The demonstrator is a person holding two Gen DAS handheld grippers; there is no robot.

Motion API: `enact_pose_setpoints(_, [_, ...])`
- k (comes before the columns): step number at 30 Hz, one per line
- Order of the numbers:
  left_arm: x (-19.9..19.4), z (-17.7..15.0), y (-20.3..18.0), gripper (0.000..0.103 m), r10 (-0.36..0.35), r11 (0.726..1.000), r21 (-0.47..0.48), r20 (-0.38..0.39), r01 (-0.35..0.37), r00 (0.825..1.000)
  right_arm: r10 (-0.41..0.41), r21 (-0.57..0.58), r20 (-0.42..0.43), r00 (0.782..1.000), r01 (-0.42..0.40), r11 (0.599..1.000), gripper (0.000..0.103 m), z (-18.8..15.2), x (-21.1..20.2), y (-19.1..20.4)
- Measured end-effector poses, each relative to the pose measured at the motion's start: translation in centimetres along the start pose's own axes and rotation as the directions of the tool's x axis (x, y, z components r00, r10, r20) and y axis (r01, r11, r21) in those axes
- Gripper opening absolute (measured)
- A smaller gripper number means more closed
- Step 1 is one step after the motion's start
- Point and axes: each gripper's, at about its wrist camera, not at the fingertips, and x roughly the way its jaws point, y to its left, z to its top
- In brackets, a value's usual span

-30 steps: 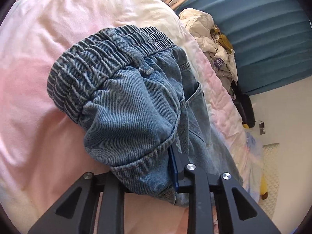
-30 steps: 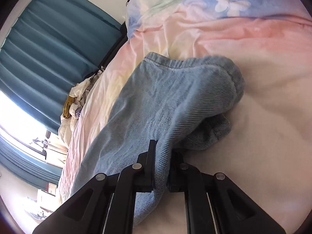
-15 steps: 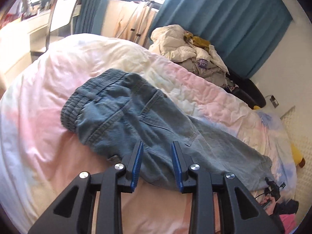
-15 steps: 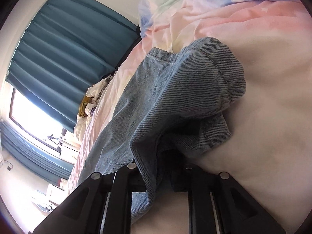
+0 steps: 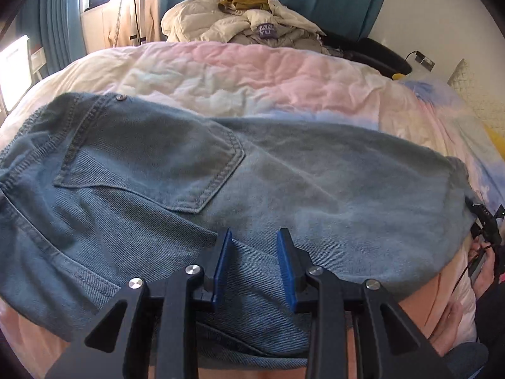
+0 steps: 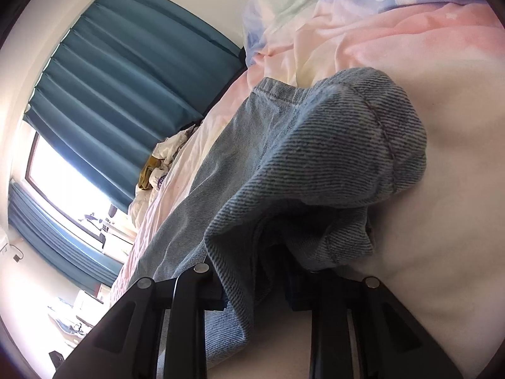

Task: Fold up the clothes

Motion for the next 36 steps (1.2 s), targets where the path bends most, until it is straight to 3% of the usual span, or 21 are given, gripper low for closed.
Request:
enact_pose_setpoints(8, [0.8, -0.8, -1.0, 0.030, 0.036, 0.999, 0.040, 0.026, -0.037, 0.999, -0.119, -0.024, -0.039, 0.992, 0.118, 0.993, 0.021, 0.5, 1.0, 2.4])
enact_pose_setpoints(11, [0.5, -1.0, -1.0, 0.030, 0.031, 0.999, 0.039, 0.027, -0.032, 0.999, -0.189, -0.004, -0.024, 0.982, 0.189, 0.982, 0.013, 1.0, 0.1, 4.3])
enact_pose_setpoints(18, [-0.7, -1.2, -1.2, 0.030, -0.002, 0.999, 0.043, 0.016, 0.001, 1.000, -0.268, -0.228, 0.121, 0.956, 0.290, 0.929, 0.008, 1.8, -2.5, 15.1])
enact_pose_setpoints(21, [-0.9, -1.4, -1.8, 0.030, 0.003, 0.996, 0.086, 0.014, -0.004, 1.000, -0.281, -0.368, 0.183, 0.942, 0.331, 0.869, 0.008, 0.6, -2.6, 21.4])
enact_pose_setpoints(27, [-0.9, -1.4, -1.4, 0.030, -0.015, 0.996, 0.089, -0.019, 0.016, 1.000, -0.245, -0.638, 0.243, 0.939, 0.345, 0.688, 0.008, -6.1, -0.8, 33.3])
enact_pose_setpoints(32, [-1.4, -1.9, -1.2, 0.030, -0.027, 0.994, 0.107, -0.032, 0.030, 0.999, -0.242, -0.757, 0.170, 0.955, 0.284, 0.589, 0.008, -14.4, 2.5, 39.2])
enact_pose_setpoints(36, [-2.0, -1.9, -0.3, 0.030, -0.072, 0.995, 0.072, -0.031, 0.074, 0.997, -0.272, -0.842, 0.087, 0.958, 0.217, 0.493, 0.008, -22.4, 4.4, 40.7])
